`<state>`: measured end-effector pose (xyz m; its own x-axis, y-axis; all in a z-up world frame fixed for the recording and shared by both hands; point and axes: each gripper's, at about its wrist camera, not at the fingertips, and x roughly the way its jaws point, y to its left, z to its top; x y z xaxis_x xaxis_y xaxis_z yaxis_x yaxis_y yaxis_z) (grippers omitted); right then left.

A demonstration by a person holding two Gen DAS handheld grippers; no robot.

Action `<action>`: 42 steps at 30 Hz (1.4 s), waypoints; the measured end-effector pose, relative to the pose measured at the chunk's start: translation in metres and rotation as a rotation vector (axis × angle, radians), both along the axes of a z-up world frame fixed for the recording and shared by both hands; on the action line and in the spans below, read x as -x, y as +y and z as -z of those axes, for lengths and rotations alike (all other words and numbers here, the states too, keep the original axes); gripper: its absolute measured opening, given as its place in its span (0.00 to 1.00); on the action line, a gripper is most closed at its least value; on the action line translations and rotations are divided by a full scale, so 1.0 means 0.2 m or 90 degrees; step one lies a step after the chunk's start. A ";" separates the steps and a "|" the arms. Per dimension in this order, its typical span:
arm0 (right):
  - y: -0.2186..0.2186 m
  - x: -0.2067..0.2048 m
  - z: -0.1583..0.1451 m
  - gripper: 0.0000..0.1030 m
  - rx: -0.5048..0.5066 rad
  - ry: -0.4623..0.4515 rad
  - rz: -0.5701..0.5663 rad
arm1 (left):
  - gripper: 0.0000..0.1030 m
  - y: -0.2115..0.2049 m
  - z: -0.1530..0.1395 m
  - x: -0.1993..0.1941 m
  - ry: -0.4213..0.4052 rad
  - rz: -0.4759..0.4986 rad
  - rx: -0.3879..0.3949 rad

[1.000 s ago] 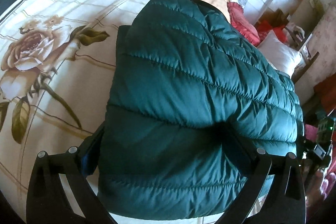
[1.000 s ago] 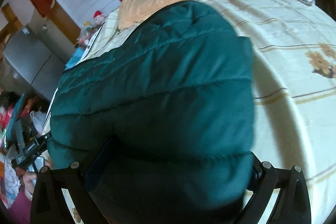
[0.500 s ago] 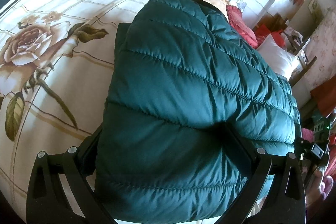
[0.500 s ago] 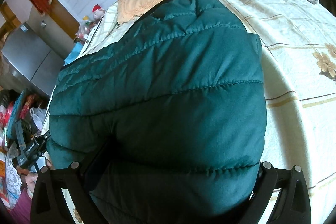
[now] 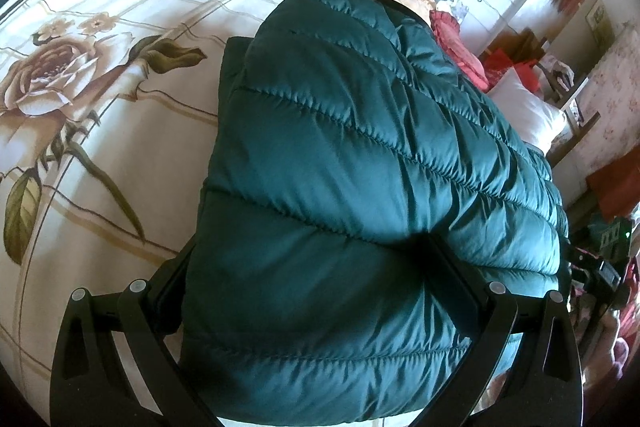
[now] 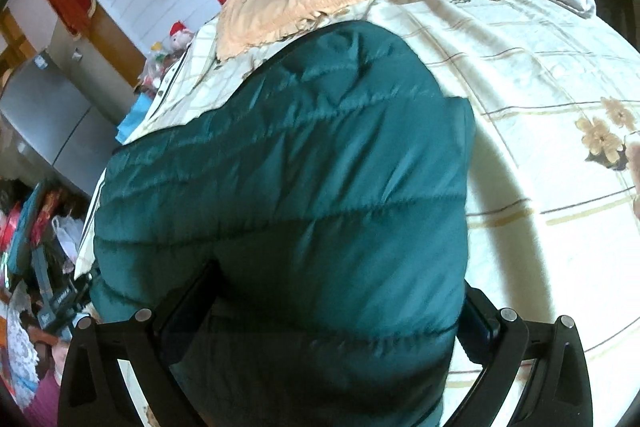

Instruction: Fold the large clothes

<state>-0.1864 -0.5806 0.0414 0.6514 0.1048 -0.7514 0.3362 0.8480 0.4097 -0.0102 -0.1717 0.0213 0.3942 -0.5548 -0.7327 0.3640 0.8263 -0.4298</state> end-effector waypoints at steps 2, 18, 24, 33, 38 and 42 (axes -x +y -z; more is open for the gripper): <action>0.01 -0.04 0.00 1.00 0.009 0.010 -0.007 | 1.00 0.00 0.00 0.00 0.001 -0.002 0.002; 0.14 -0.01 -0.02 0.62 0.032 -0.016 -0.002 | 0.75 -0.04 -0.09 0.08 -0.030 0.034 -0.025; 0.20 0.09 -0.16 0.42 0.041 -0.052 -0.014 | 0.54 0.03 -0.20 0.16 -0.047 0.045 -0.006; 0.36 0.34 -0.27 0.41 0.018 -0.042 -0.059 | 0.52 0.27 -0.28 0.48 -0.039 0.103 -0.001; 0.42 0.47 -0.17 0.59 0.043 -0.003 -0.034 | 0.55 0.37 -0.20 0.61 -0.022 0.099 -0.032; 0.32 0.54 -0.03 0.83 0.058 0.013 0.065 | 0.69 0.41 -0.18 0.67 -0.040 0.048 -0.044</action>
